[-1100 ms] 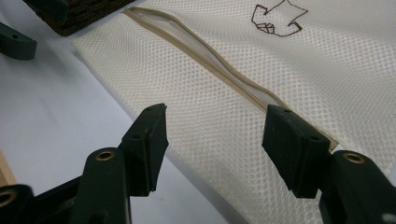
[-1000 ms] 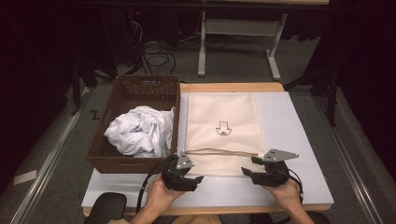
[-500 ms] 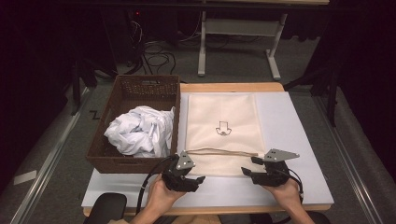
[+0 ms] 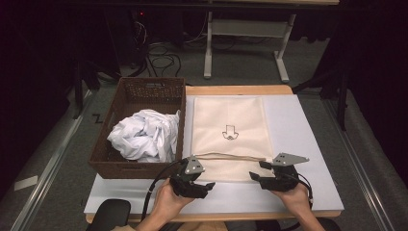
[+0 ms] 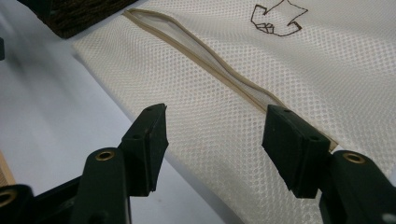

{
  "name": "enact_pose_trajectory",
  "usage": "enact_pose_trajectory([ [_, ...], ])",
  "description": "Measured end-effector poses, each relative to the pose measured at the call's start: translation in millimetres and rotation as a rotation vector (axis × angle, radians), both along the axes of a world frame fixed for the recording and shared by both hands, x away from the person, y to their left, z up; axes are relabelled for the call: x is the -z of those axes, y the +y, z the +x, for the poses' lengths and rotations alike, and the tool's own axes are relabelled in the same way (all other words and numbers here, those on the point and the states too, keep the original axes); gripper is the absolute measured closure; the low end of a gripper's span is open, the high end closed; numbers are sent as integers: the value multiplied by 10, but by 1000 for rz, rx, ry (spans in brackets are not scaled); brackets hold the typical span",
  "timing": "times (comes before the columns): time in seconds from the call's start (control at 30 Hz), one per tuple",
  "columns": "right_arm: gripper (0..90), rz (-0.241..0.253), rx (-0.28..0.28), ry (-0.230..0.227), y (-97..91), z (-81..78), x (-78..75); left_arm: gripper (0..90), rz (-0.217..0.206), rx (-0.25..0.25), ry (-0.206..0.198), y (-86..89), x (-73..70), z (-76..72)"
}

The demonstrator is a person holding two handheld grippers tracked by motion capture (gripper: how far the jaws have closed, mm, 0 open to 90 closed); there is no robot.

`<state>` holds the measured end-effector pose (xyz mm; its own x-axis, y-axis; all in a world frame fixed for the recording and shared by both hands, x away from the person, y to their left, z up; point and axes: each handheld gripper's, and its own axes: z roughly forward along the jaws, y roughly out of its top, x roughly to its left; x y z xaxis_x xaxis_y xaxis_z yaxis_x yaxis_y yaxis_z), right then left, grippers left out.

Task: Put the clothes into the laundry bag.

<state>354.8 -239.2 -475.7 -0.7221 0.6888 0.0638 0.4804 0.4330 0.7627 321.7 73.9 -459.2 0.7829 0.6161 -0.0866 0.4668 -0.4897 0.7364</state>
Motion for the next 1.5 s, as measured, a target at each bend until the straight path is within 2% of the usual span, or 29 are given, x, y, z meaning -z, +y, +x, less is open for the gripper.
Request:
enact_pose_trajectory([
  [0.53, 408, 6, 12, -2, -22, 10, -13, 387, -48, 9, -13, -185, -126, 100],
  [0.9, 415, 20, 26, 3, -58, 10, -44, 391, -38, 38, 2, -443, -109, 214],
  [1.27, 430, 23, 30, 11, -71, 14, -50, 394, -2, 12, -4, -616, 115, 372],
  [1.43, 441, 24, 27, 10, -74, 21, -46, 396, -16, -3, 8, -658, 246, 449],
  [1.5, 444, 23, 29, 15, -71, 26, -41, 395, -7, -8, 2, -683, 281, 470],
])
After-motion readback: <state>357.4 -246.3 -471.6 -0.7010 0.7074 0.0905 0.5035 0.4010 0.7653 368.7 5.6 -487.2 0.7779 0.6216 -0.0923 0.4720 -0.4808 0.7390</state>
